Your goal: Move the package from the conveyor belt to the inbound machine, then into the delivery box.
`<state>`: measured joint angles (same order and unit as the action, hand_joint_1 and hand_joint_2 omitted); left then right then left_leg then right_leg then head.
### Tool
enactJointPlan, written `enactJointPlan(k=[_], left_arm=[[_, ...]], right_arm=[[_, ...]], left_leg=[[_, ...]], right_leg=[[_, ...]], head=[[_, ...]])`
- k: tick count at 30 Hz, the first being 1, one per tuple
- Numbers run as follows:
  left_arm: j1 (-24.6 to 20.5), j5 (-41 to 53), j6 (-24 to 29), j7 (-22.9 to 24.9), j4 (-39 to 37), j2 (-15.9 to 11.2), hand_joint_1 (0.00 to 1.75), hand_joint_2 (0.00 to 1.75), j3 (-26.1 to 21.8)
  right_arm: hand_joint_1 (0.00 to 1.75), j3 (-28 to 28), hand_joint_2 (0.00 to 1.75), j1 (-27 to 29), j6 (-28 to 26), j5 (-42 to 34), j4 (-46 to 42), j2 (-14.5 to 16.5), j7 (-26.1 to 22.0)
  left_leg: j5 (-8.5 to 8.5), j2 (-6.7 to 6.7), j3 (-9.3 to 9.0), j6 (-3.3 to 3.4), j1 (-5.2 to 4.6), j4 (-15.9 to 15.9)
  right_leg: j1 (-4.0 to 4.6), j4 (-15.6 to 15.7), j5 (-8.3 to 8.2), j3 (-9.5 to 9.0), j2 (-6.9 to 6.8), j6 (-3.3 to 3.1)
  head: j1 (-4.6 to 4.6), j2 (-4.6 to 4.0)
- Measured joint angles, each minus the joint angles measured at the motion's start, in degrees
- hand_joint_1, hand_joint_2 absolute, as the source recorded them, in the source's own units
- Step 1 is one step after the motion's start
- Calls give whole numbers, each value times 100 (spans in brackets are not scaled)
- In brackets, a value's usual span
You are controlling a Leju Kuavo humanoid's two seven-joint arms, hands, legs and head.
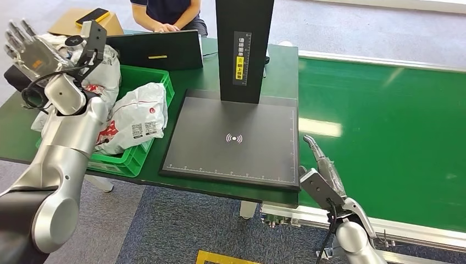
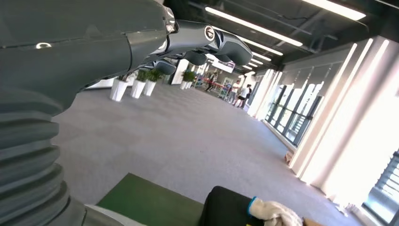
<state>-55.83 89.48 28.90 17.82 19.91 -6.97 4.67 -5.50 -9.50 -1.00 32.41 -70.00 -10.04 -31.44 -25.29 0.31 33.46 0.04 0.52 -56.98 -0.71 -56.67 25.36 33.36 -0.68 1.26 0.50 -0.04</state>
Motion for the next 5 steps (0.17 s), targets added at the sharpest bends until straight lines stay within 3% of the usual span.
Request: enactJointPlan(k=[2,5], left_arm=[[18,-80,-160,-7,-35,-20,0,0,119],[61,-213,-153,-39,-57,-22,0,0,160]], right_arm=[[0,-2,0,28,2,-10,-27,-3,16],[0,-2,0,41,18,-17,-65,-5,47]], left_leg=[[0,0,0,0,0,0],[0,3,-1,0,0,0]], right_leg=[[0,0,0,1,0,0],[1,0,0,3,3,0]], head=[[0,0],[0,0]])
